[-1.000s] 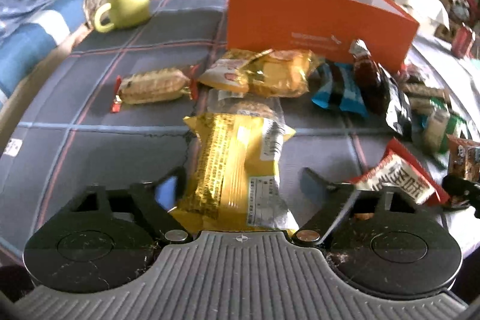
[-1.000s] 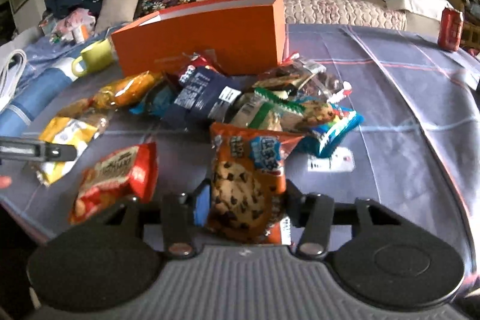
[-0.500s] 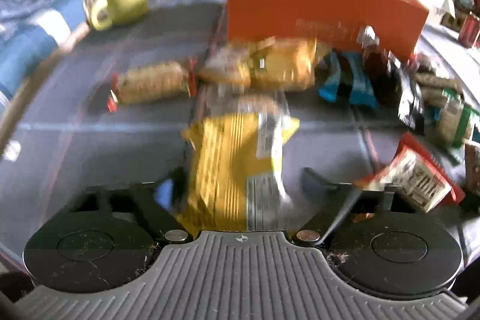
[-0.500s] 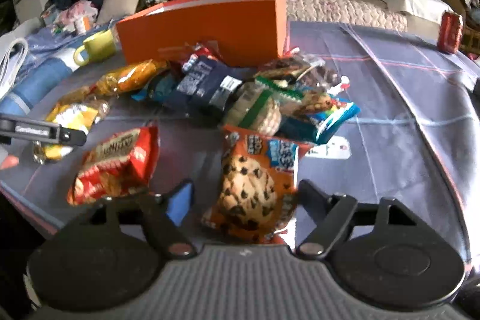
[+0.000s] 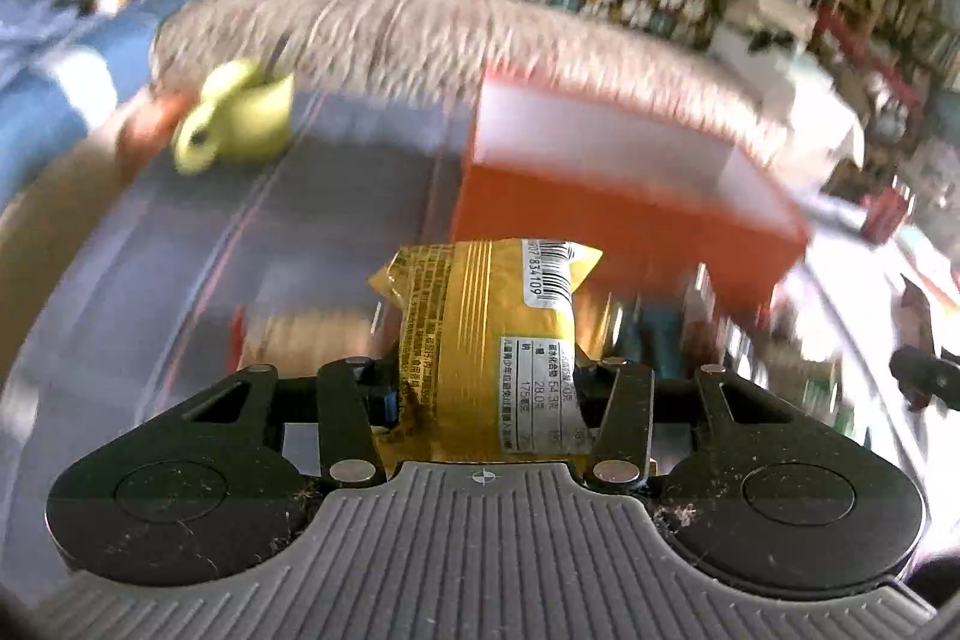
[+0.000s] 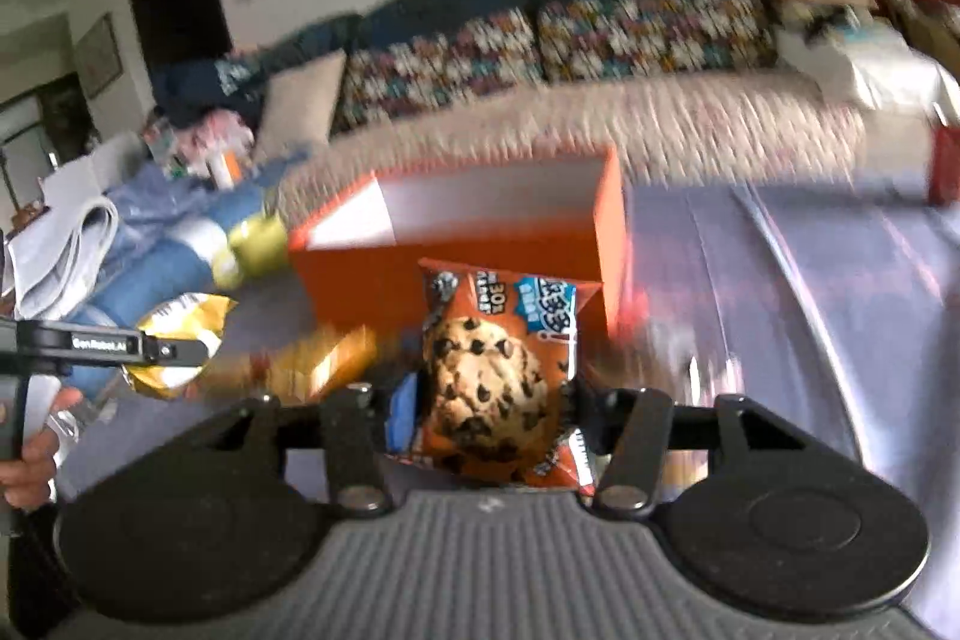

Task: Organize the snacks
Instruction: 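Lift both bags into the orange box and open both grippers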

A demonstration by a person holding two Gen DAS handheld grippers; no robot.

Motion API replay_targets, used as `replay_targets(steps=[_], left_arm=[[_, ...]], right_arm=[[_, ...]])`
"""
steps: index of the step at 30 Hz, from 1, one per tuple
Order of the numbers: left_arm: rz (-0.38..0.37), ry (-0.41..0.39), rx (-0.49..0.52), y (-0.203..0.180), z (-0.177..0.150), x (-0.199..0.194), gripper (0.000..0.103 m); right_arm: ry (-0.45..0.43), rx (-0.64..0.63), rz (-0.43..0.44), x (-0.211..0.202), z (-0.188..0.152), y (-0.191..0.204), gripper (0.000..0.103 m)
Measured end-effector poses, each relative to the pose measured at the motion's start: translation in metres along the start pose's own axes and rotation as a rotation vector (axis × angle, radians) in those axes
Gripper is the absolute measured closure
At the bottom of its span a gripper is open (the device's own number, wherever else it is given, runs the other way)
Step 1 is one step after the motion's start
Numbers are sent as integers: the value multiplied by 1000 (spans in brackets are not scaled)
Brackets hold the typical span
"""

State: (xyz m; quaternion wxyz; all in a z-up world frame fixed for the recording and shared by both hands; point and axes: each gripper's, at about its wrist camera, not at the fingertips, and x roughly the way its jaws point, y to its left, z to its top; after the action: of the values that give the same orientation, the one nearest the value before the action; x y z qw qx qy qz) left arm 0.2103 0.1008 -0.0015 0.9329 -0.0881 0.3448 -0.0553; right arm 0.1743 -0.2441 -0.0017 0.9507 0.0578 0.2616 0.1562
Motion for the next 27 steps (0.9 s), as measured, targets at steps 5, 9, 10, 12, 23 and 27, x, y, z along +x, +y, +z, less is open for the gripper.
replay_targets(steps=[5, 9, 10, 12, 23, 27], left_arm=[[-36, -92, 34, -24, 74, 37, 90], [-49, -121, 73, -46, 114, 81, 89], [-52, -122, 85, -53, 120, 94, 89], [-51, -112, 107, -63, 126, 120, 88], [-39, -86, 164, -78, 95, 134, 42], [-33, -97, 192, -75, 59, 80, 37]], right_arm=[[-52, -84, 0, 68, 66, -6, 46], [-28, -112, 10, 132, 92, -15, 46], [-19, -112, 14, 145, 94, -17, 46], [7, -109, 21, 172, 93, -22, 46], [-27, -91, 34, 141, 69, -22, 26], [-29, -64, 15, 79, 39, -17, 17]])
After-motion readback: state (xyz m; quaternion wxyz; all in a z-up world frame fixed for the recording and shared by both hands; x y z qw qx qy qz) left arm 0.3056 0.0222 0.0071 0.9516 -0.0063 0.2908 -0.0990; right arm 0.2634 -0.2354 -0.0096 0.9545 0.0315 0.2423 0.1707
